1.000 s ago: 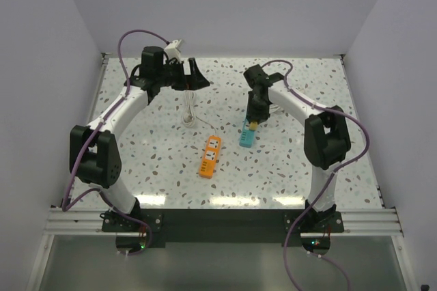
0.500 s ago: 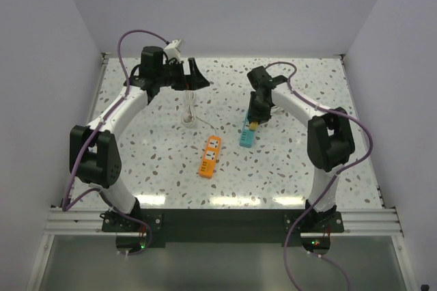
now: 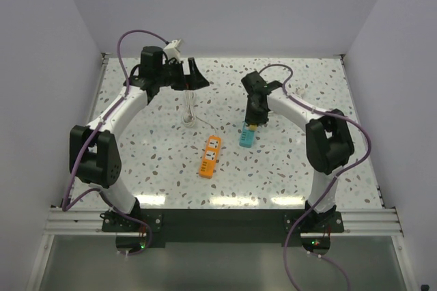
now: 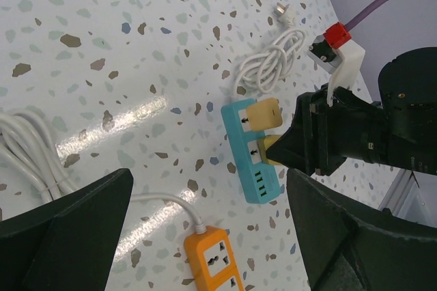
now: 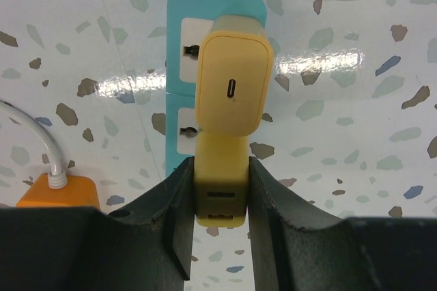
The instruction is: Insert the plug
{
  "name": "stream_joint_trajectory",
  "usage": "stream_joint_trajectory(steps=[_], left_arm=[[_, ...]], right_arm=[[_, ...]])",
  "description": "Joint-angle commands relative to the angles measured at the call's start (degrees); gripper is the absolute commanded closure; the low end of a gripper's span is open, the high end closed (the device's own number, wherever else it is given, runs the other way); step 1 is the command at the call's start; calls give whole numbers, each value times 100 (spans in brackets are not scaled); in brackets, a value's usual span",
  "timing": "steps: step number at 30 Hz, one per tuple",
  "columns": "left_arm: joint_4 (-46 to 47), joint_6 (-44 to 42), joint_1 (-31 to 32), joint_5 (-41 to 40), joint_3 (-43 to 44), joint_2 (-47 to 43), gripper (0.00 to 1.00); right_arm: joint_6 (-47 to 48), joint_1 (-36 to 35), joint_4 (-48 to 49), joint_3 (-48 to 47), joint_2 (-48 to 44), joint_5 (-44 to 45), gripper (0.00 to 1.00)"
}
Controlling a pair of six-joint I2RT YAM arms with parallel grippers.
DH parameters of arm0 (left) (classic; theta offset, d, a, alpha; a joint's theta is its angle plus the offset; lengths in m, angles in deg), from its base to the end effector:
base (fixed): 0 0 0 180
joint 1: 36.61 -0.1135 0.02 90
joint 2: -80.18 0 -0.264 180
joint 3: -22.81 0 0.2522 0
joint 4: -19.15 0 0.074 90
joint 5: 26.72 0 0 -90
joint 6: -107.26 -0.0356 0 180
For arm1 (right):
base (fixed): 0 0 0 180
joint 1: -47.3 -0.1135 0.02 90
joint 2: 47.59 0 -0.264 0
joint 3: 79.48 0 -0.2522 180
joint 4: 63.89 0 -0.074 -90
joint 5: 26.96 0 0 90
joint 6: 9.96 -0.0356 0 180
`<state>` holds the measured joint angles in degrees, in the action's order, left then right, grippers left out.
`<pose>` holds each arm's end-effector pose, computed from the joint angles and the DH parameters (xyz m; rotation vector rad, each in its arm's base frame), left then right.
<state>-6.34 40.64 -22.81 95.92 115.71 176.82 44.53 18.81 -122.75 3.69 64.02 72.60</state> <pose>0.3770 -0.1124 0.3085 0.1849 2.1341 -0.9806 0.3472 0.1817 0.1899 0.2059 2.8046 0.0148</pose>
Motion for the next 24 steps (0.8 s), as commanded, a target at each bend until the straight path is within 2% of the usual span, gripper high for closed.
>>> stream_joint_trajectory(steps=[1,7,20,24], left_arm=[[13,-8,-106,93,120,56,0],[-23,35,-115,163,217,144,0],[-31,-17,-167,119,173,48,0],[-14,9,-185,163,208,92,0]], right_arm=[[-176,-122,-149,1232,1574,-683,100],[-299,273,72,1443,1407,-869,100],[35,274,-482,239,2127,-534,100],[53,265,-517,343,2163,-455,100]])
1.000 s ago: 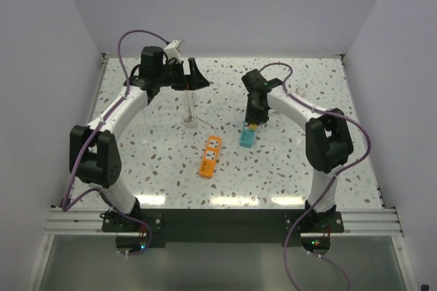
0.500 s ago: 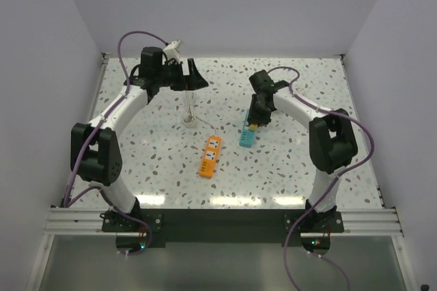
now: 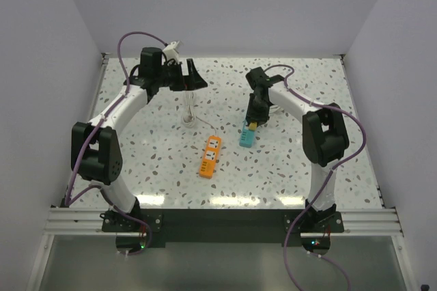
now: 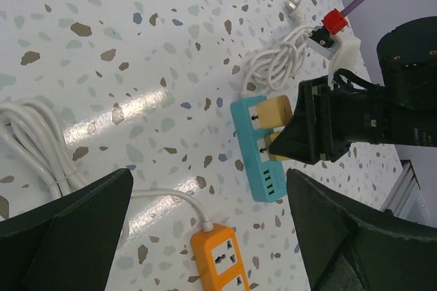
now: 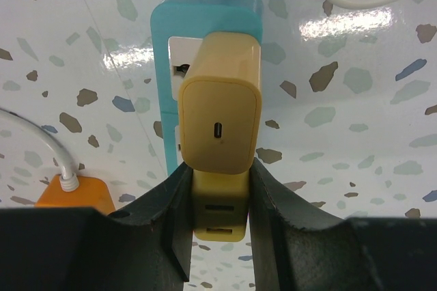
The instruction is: Insert the plug
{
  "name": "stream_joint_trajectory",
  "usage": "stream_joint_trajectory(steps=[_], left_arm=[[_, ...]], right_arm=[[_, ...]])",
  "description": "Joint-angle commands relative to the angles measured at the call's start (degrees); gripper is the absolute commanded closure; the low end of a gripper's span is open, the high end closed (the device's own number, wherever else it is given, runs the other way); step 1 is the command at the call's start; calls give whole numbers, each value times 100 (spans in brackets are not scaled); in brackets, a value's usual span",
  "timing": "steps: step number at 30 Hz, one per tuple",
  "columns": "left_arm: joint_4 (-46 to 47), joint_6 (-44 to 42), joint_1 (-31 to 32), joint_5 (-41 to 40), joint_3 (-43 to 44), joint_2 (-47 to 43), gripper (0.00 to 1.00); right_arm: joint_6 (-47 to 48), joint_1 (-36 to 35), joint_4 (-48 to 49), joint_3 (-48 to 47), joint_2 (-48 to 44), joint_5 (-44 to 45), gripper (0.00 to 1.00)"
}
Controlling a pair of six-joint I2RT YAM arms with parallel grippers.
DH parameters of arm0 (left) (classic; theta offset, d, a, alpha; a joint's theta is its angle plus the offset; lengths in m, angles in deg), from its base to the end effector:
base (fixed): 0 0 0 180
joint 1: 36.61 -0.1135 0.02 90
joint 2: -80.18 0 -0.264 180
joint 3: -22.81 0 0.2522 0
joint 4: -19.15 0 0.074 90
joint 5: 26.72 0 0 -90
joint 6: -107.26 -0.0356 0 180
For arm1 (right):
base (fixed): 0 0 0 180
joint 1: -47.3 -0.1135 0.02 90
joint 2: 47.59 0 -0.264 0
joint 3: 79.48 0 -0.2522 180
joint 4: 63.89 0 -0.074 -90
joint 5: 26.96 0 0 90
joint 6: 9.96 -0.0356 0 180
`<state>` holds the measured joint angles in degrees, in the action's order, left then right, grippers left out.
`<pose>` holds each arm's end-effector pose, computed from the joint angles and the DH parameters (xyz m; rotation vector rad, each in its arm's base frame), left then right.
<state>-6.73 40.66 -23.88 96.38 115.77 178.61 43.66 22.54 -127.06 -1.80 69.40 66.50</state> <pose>0.3843 -0.1068 0.2966 0.1571 2.1689 -0.9796 0.3704 0.1685 0.1778 0.3057 2.9112 0.0825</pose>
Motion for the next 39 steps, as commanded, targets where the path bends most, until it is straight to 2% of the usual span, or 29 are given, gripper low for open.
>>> stream_joint_trajectory(steps=[1,10,11,12,15,16,19,25,29,33,36,39], left_arm=[[43,7,-78,126,210,-79,0],[-53,7,-87,21,201,-79,0],[-71,-2,-87,-31,201,-105,0],[-80,-19,-95,-67,201,-114,0],[-97,-37,-95,-102,192,-140,0],[-89,-37,-95,-102,192,-158,0],[-98,-46,-95,-137,184,-228,0],[-98,-81,-95,-181,166,-369,0],[-159,-177,-95,-339,210,-483,0],[-308,-230,-165,-515,254,-614,0],[-422,-239,-288,-577,245,-693,0],[-571,-336,-403,-752,236,-825,0]], right_arm=[[140,-109,-78,971,1625,155,100],[87,-170,-174,840,1424,243,100],[61,-162,-174,770,1362,234,97],[61,-161,-183,726,1249,234,86],[52,-161,-201,515,1063,207,70],[52,-161,-218,349,950,207,62],[96,-161,-315,-116,826,225,51],[184,-161,-403,-925,659,190,36],[271,-144,-324,-1085,265,128,24],[351,-74,9,-857,-377,-108,9],[456,-12,413,-532,-982,-293,2],[632,32,791,-242,-1527,-504,1]])
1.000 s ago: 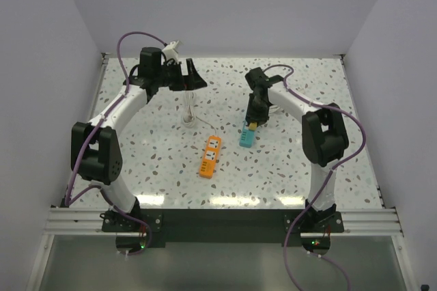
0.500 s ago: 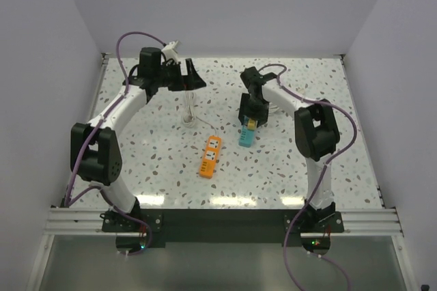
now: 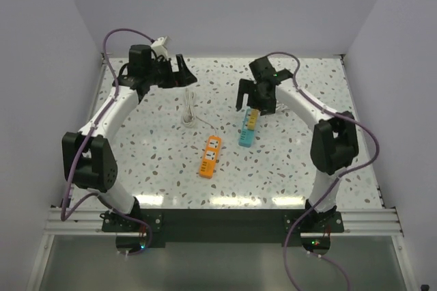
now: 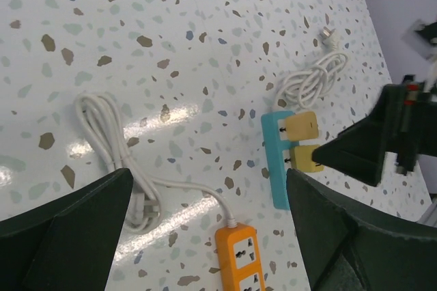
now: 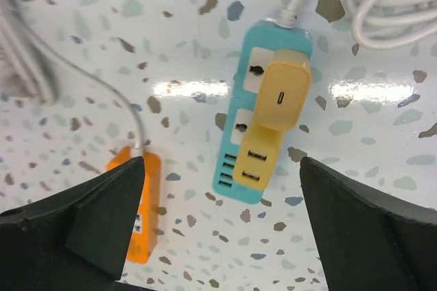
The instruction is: Insert the plug
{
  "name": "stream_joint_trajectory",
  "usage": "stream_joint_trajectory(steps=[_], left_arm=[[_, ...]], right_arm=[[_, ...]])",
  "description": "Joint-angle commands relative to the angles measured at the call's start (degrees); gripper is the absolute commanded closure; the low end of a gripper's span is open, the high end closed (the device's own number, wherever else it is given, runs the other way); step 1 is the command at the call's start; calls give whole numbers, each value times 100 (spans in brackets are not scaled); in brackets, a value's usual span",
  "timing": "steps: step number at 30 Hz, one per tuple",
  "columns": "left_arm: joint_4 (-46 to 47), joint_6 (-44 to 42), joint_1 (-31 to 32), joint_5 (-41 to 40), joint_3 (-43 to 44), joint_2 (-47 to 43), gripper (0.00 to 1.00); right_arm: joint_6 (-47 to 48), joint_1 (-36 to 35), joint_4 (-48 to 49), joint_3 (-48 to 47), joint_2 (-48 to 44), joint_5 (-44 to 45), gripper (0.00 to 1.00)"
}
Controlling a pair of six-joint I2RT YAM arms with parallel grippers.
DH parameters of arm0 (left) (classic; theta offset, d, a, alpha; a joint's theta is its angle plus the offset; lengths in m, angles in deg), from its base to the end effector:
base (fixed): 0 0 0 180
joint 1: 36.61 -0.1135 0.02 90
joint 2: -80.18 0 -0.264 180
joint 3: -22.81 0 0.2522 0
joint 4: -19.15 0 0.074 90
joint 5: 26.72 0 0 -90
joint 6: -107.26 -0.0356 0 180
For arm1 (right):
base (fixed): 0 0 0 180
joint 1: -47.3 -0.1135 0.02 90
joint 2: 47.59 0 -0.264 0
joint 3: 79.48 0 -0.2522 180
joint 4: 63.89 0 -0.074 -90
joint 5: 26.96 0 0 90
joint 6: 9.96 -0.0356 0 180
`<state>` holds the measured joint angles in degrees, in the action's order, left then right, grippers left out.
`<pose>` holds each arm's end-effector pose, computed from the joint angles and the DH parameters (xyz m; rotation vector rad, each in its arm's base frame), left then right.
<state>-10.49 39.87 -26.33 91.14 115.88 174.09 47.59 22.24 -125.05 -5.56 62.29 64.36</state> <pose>0.3720 -0.0844 0.3197 0.0715 2.1488 -0.8509 0.3698 0.1720 0.2458 0.1833 2.7293 0.2646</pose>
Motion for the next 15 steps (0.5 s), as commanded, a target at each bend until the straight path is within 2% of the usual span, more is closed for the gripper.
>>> stream_joint_trajectory(steps=[1,9,15], left_arm=[[-222,-301,-202,-341,225,-417,0],[-512,-477,-281,-1282,243,-926,0],[-566,-459,-281,-1599,112,-1129,0]], right_arm=[[265,80,670,300,-941,-299,1],[274,1160,1821,1540,-2295,-782,1],[845,1829,1795,1901,-2937,-440,1]])
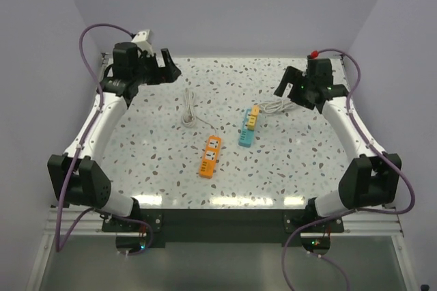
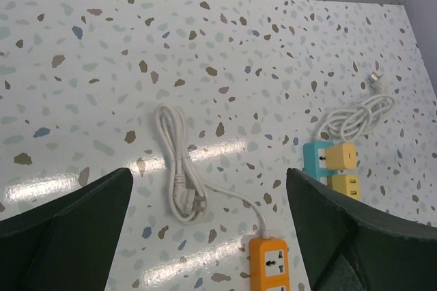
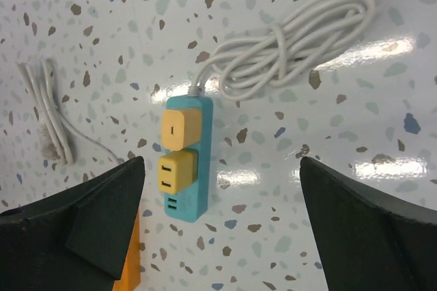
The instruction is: Insert the plug
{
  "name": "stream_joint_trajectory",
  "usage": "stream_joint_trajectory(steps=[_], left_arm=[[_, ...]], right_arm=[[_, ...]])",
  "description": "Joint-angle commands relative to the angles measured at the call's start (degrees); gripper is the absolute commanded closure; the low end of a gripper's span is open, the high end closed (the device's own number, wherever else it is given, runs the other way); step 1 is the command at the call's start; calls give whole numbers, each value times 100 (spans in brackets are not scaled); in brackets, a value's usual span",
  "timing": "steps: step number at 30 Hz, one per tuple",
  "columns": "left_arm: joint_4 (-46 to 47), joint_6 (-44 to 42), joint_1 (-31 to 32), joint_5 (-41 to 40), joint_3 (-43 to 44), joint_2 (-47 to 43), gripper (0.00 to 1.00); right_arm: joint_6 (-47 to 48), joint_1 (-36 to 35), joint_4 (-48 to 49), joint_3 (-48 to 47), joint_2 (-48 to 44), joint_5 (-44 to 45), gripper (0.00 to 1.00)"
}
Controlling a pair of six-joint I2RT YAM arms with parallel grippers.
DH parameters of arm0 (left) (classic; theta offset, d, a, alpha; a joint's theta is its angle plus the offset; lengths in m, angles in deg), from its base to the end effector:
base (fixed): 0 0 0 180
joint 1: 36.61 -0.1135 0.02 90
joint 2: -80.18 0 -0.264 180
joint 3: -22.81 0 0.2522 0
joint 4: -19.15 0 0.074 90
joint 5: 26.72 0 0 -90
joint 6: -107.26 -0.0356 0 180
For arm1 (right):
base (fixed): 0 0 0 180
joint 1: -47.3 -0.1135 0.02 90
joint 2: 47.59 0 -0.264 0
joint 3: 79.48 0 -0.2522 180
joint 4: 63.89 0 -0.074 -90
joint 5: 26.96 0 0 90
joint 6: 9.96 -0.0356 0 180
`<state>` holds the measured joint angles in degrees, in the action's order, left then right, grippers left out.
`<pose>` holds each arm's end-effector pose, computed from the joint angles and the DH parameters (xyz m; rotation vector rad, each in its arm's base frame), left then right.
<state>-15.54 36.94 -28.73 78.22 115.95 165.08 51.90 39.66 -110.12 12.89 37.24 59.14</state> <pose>0.3387 -0.0561 0.3643 -0.0452 2.0620 -0.5651 0.3244 0.0460 0.3135 0.3858 2.3279 0.3884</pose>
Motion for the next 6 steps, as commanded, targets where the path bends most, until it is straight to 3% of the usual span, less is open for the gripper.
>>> stream_joint_trajectory(steps=[1,5,6], left_arm=[[-52,-184,-41,-316,79,-255,0],[-8,-210,-41,-553,-45,-465,0],[79,-237,-41,-614,-140,-544,0]], right_arm=[[528,192,294,135,-520,196,1],[626,289,565,539,-1187,854,1],[634,289,697,670,-1720,1056,1]])
